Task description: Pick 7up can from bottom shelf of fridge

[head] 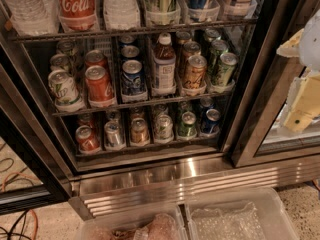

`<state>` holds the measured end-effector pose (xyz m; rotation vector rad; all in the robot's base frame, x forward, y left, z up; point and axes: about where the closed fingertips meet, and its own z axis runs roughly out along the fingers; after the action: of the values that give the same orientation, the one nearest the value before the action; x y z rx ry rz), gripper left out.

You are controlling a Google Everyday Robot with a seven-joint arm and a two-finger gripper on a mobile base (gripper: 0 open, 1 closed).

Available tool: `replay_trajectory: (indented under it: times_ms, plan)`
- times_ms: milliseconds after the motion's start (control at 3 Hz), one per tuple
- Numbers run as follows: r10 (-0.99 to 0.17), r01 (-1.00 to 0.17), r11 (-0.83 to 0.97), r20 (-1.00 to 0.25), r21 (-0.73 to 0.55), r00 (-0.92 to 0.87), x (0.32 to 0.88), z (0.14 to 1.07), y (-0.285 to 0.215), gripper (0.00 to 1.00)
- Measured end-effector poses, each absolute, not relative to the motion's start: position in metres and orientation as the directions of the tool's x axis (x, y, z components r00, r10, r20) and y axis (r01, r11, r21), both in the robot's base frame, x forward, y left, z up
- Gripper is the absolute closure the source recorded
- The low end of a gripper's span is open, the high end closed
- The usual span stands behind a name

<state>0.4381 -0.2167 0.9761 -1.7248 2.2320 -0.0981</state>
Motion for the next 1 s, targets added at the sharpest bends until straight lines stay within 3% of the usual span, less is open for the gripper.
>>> replay_trajectory:
  times_ms: [1000]
  plan:
    - [-0.924, -0.94, 0.265, -0.336, -0.214, -0.184, 0.441, 0.934, -0.197, 0.0]
